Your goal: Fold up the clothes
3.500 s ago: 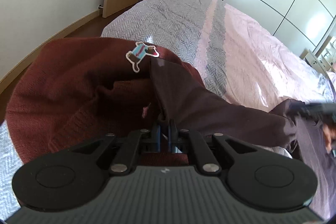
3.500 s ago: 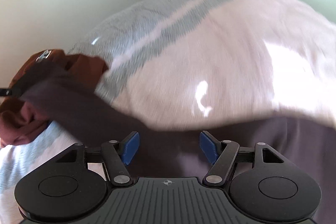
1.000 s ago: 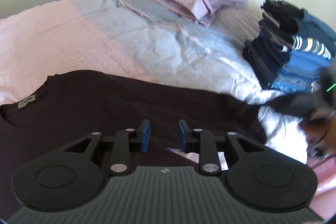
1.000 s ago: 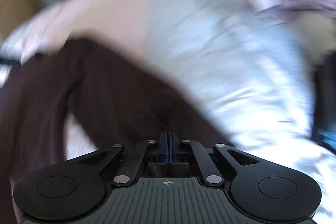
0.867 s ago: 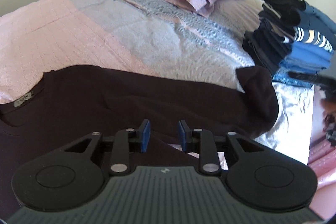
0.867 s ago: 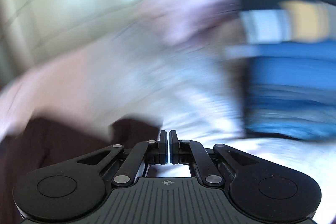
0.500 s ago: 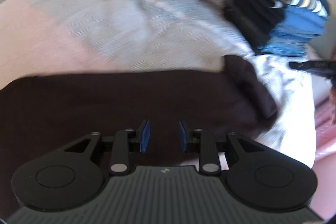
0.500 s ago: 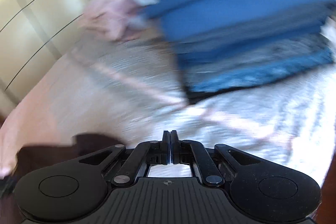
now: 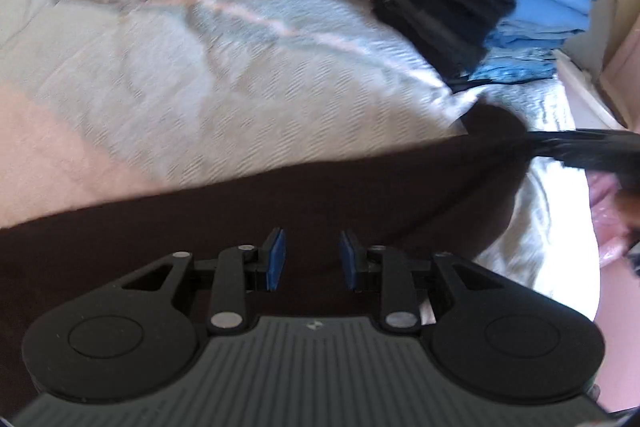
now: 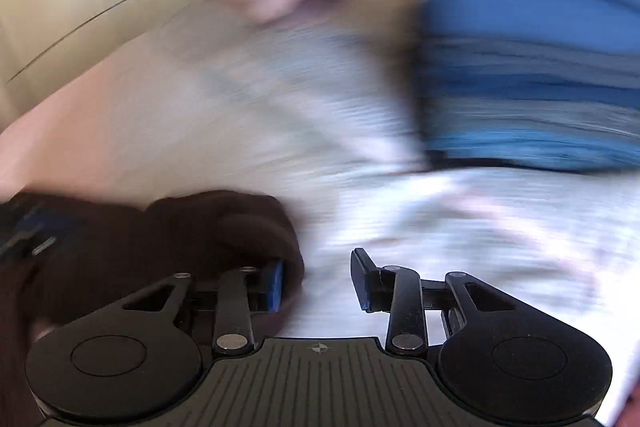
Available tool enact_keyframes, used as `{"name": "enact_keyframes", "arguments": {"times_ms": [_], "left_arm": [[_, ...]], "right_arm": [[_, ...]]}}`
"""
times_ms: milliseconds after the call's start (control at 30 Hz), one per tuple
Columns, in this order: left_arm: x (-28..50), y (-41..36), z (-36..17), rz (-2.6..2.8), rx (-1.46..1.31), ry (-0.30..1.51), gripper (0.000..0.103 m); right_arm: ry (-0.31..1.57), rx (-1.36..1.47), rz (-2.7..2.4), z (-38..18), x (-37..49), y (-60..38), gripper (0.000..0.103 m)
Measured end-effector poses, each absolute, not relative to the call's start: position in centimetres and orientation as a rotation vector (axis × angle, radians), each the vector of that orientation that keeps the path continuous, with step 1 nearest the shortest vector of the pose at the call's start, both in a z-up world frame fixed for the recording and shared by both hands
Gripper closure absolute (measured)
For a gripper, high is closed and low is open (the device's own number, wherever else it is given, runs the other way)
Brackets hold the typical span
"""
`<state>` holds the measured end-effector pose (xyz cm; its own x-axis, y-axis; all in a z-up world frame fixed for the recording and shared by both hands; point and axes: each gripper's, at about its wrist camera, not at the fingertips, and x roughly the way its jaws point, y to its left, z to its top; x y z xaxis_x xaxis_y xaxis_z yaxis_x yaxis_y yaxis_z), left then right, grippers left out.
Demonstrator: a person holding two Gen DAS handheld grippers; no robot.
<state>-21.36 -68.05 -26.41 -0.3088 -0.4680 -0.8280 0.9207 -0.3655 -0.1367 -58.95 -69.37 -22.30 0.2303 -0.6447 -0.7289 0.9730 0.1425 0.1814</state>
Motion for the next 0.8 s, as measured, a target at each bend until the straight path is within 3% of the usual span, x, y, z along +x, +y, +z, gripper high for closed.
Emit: {"name": "enact_keyframes", "arguments": {"times_ms": [167, 233, 300, 433, 533, 633, 733, 767, 800], "left_arm": [[-21.7, -69.4, -26.6, -1.865, 0.916, 0.719, 0.078], [-22.3, -70.2, -26.7, -1.906, 0.954, 0.661, 0.078], [-23.2, -71.2, -26.8, -1.959, 1.013, 0.578, 0.076], [-25.1, -73.6, -28.0, -2.091, 1.202, 0.418, 0.07], [-26.0, -75.0, -29.4, -2.144, 1.347, 0.353, 0.067], [-26.2, -75.8, -30.2, -2.17, 1.418, 0.346, 0.066], [-26.1, -76.0, -30.3, -2.181, 1.439, 0.364, 0.067], [-25.9, -76.1, -30.3, -2.18, 1.444, 0.38, 0.071], [-25.8, -76.1, -30.2, -2.18, 1.455, 0.39, 0.084]], "right_arm": [[0.53, 0.877, -1.368, -22.1, -63.6, -67.4, 0.065], [0.495, 0.903, -1.321, -22.3, -64.0, -67.5, 0.057], [0.478, 0.901, -1.264, -22.6, -64.2, -68.1, 0.035], [0.558, 0.74, -1.123, -22.5, -63.5, -71.2, 0.035], [0.718, 0.481, -0.923, -22.0, -62.0, -72.2, 0.035], [0.871, 0.227, -0.73, -21.9, -60.4, -73.0, 0.035], [0.948, 0.191, -0.622, -22.5, -59.6, -74.9, 0.035], [0.97, 0.214, -0.598, -22.8, -59.5, -75.6, 0.045], [0.987, 0.258, -0.581, -23.0, -59.5, -76.3, 0.086]]}}
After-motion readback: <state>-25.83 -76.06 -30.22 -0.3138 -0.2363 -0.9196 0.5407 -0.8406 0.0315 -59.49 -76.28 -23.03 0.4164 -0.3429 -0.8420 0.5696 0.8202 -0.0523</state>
